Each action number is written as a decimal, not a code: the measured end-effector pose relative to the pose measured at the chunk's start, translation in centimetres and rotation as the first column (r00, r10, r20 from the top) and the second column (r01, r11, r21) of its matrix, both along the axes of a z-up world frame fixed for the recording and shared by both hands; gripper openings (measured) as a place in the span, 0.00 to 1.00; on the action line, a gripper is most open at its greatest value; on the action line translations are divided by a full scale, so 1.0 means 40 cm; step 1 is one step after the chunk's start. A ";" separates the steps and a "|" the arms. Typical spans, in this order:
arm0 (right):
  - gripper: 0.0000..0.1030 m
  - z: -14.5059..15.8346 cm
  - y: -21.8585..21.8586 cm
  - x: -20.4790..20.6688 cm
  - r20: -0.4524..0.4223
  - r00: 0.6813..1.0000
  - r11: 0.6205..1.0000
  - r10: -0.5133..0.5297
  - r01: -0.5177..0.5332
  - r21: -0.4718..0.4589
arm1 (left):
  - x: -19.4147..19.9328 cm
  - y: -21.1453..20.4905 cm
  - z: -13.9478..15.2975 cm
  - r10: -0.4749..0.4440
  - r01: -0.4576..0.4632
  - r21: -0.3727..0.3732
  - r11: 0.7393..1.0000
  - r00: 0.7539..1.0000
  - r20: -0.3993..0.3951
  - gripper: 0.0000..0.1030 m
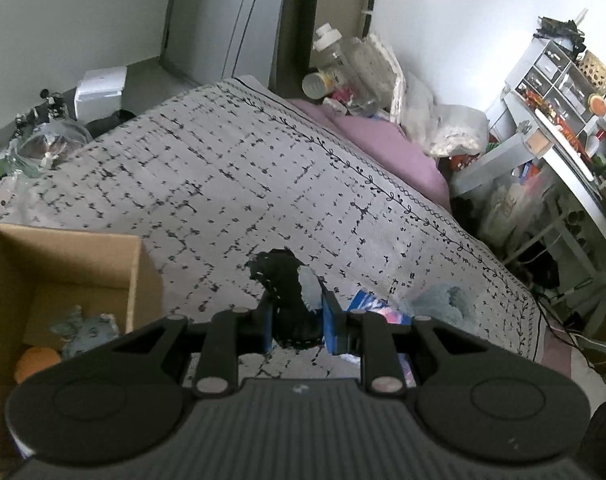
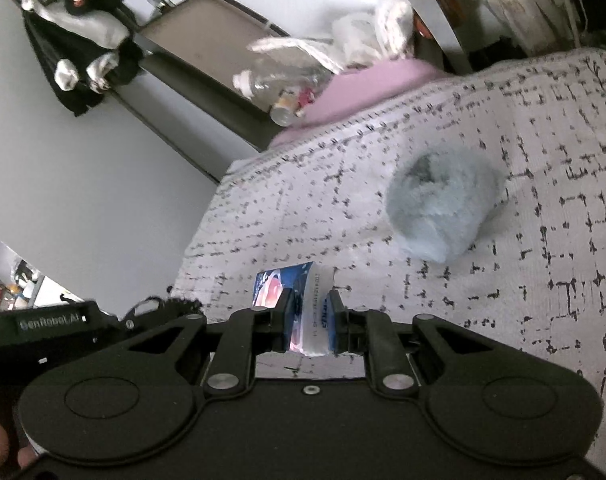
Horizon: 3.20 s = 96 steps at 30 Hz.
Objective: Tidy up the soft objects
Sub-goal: 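Carry the plush with the left tool over the box while the right tool carries the card there, then open the left tool to drop the plush into the box while the right tool drops the card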
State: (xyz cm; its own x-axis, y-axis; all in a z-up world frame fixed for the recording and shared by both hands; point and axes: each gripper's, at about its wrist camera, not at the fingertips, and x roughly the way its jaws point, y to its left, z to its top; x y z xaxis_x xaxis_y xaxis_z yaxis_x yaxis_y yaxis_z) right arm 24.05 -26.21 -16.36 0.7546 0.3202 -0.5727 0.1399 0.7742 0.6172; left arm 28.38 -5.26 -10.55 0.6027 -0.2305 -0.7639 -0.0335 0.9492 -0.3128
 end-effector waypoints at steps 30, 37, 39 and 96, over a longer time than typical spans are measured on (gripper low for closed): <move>0.16 0.177 0.190 -0.133 0.192 0.976 0.993 0.105 -0.092 -0.073 | -0.227 0.236 0.133 0.131 -0.133 0.011 0.991 0.986 0.100 0.22; 0.16 0.204 0.248 -0.155 0.222 0.967 0.989 0.122 -0.099 -0.112 | -0.252 0.282 0.141 0.142 -0.142 -0.008 0.990 0.983 0.116 0.22; 0.16 0.210 0.261 -0.157 0.227 0.966 0.987 0.126 -0.100 -0.123 | -0.257 0.294 0.140 0.144 -0.144 -0.011 0.990 0.982 0.120 0.22; 0.46 0.079 0.395 -0.085 -0.002 0.976 0.964 0.216 -0.214 -0.156 | -0.102 0.444 -0.064 0.219 -0.218 0.031 0.975 0.975 -0.026 0.37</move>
State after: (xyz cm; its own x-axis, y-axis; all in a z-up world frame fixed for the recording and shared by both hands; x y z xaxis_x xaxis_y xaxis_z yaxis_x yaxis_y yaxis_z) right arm 20.63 -10.40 -13.18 0.6866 0.3844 -0.6171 -0.0486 0.8712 0.4885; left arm 24.31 12.52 -13.11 0.6137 -0.0744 -0.7860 -0.2495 0.9262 -0.2825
